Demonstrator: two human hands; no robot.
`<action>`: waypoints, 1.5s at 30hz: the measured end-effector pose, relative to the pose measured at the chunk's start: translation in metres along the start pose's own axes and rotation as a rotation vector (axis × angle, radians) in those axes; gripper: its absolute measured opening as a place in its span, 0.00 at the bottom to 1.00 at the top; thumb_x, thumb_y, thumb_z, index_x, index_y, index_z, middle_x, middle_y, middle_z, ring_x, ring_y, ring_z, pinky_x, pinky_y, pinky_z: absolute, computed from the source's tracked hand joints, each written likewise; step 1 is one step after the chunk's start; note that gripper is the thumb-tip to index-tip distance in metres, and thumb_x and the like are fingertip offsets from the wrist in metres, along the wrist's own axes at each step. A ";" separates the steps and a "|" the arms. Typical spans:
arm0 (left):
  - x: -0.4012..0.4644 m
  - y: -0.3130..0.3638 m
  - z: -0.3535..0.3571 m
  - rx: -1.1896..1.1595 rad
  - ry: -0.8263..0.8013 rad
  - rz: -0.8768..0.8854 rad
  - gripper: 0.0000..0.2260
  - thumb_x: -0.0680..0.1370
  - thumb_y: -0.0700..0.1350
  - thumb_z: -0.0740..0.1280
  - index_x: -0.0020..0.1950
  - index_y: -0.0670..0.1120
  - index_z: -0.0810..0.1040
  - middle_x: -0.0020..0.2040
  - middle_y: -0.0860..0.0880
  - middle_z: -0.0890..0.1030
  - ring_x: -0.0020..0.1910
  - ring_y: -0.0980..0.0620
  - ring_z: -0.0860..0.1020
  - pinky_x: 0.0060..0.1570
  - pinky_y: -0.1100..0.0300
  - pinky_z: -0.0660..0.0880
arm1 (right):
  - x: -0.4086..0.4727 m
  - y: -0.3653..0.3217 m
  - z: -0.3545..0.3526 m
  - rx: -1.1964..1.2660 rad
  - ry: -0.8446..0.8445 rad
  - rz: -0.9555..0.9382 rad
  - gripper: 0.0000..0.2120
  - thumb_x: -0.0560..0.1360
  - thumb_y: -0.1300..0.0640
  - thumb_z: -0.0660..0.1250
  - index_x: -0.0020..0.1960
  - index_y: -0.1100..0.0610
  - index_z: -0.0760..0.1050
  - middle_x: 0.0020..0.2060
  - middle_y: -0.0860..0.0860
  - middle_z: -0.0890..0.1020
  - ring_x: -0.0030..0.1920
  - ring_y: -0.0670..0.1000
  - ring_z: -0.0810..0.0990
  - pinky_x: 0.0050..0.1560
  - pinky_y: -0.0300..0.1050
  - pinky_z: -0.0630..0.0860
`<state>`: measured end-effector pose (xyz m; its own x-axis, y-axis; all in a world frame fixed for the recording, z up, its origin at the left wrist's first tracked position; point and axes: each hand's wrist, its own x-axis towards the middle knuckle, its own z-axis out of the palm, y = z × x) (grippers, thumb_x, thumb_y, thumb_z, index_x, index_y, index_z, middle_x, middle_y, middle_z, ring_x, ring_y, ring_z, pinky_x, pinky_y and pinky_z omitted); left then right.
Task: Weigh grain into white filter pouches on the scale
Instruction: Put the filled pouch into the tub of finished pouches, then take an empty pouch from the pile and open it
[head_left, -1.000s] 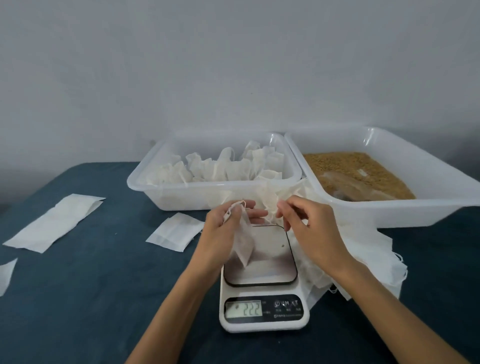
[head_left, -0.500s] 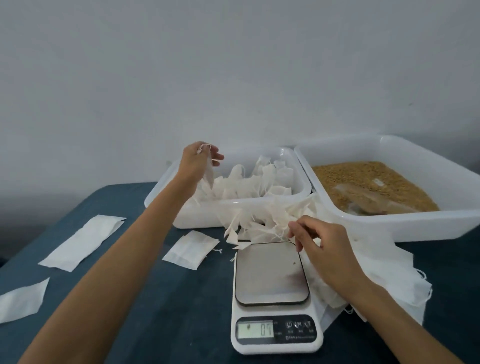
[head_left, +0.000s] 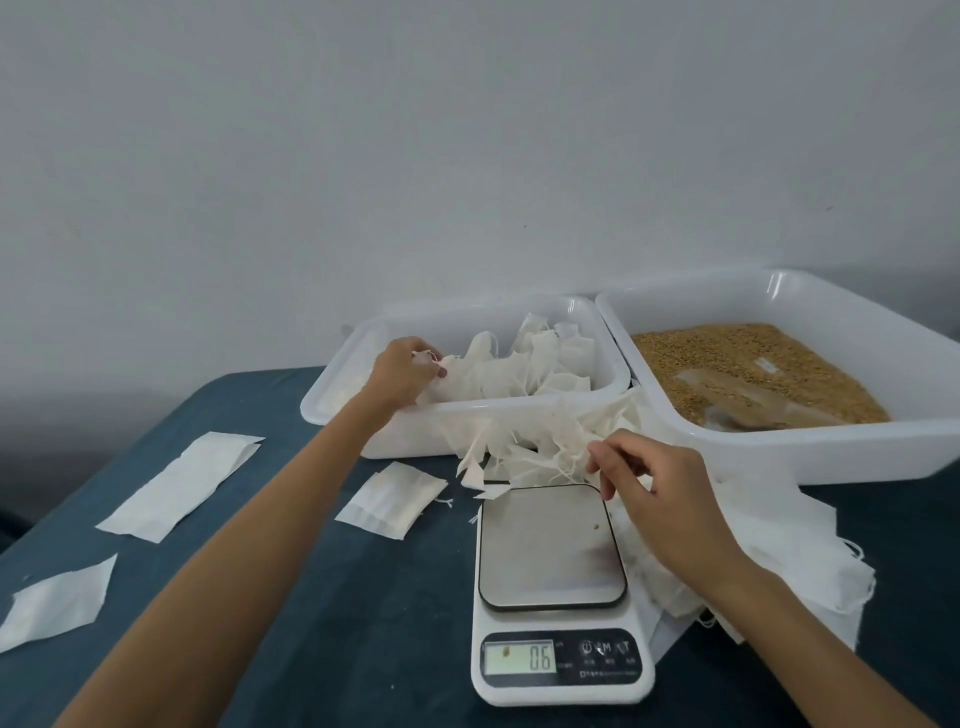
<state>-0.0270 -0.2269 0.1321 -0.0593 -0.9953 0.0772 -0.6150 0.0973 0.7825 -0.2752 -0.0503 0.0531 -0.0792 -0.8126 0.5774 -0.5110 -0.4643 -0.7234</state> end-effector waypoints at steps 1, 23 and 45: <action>-0.004 0.000 -0.001 0.051 0.068 0.060 0.10 0.83 0.38 0.66 0.63 0.41 0.79 0.56 0.45 0.82 0.51 0.47 0.78 0.40 0.58 0.73 | 0.001 -0.001 -0.001 0.004 0.003 0.005 0.14 0.82 0.46 0.63 0.40 0.46 0.79 0.30 0.45 0.81 0.33 0.48 0.80 0.35 0.29 0.68; -0.104 -0.117 0.020 0.242 0.302 -0.017 0.10 0.77 0.33 0.68 0.57 0.38 0.83 0.52 0.41 0.84 0.51 0.40 0.79 0.49 0.52 0.70 | -0.004 0.009 0.004 -0.022 -0.045 -0.008 0.13 0.83 0.49 0.64 0.41 0.48 0.79 0.30 0.45 0.80 0.32 0.47 0.79 0.36 0.28 0.69; -0.147 -0.025 0.086 -0.888 -0.285 0.175 0.21 0.74 0.40 0.77 0.66 0.46 0.80 0.59 0.38 0.84 0.55 0.42 0.85 0.53 0.50 0.83 | -0.002 0.003 0.006 0.294 -0.213 0.163 0.09 0.78 0.53 0.72 0.42 0.57 0.79 0.30 0.54 0.78 0.30 0.51 0.75 0.35 0.44 0.72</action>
<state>-0.0707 -0.0833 0.0483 -0.3562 -0.9176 0.1762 0.2368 0.0938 0.9670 -0.2715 -0.0517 0.0475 0.0559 -0.9244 0.3774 -0.2368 -0.3795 -0.8944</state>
